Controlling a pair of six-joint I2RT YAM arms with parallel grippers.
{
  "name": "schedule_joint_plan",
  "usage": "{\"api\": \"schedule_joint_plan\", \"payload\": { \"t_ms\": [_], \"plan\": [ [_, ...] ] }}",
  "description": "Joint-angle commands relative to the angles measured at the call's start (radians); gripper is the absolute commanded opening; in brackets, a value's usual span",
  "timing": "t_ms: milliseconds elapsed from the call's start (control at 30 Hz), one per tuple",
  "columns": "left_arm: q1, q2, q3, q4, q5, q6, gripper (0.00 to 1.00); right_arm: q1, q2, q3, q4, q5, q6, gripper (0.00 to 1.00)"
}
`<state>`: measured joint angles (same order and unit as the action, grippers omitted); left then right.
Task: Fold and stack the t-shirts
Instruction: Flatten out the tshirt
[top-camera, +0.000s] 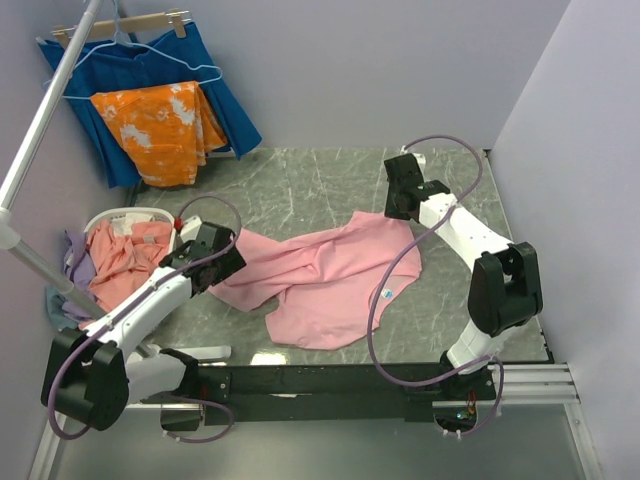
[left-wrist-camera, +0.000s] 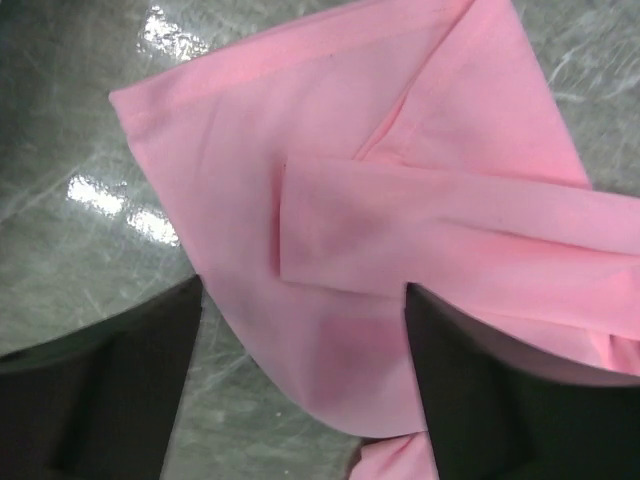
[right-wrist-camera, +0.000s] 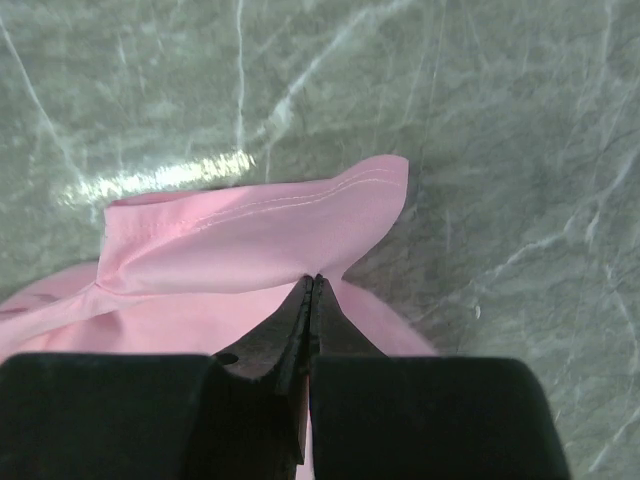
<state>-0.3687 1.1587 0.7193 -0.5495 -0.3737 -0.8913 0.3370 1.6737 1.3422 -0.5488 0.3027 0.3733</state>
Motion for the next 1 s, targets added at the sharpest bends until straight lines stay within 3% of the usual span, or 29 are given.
{"api": "schedule_joint_plan", "payload": {
  "t_ms": [0, 200, 333, 433, 833, 967],
  "plan": [
    [-0.001, -0.004, 0.015, 0.117, 0.012, 0.038, 0.93, -0.009, -0.052, -0.052, 0.013, -0.027, 0.006, 0.0],
    [-0.001, 0.254, 0.247, 0.141, -0.011, 0.124, 0.96, -0.009, -0.095, -0.097, 0.023, -0.043, 0.013, 0.0],
    [-0.001, 0.468, 0.354, 0.123, 0.032, 0.146, 0.91, -0.009, -0.12, -0.112, 0.021, -0.037, 0.01, 0.0],
    [-0.004, 0.528, 0.37, 0.12, 0.064, 0.152, 0.88, -0.009, -0.137, -0.118, 0.013, -0.034, 0.007, 0.0],
    [-0.065, 0.349, 0.204, 0.195, 0.232, 0.255, 0.91, -0.007, -0.15, -0.138, 0.012, -0.039, 0.004, 0.0],
    [-0.065, 0.371, 0.201, 0.183, 0.243, 0.281, 0.89, -0.009, -0.154, -0.147, 0.015, -0.047, 0.007, 0.0]
  ]
}}
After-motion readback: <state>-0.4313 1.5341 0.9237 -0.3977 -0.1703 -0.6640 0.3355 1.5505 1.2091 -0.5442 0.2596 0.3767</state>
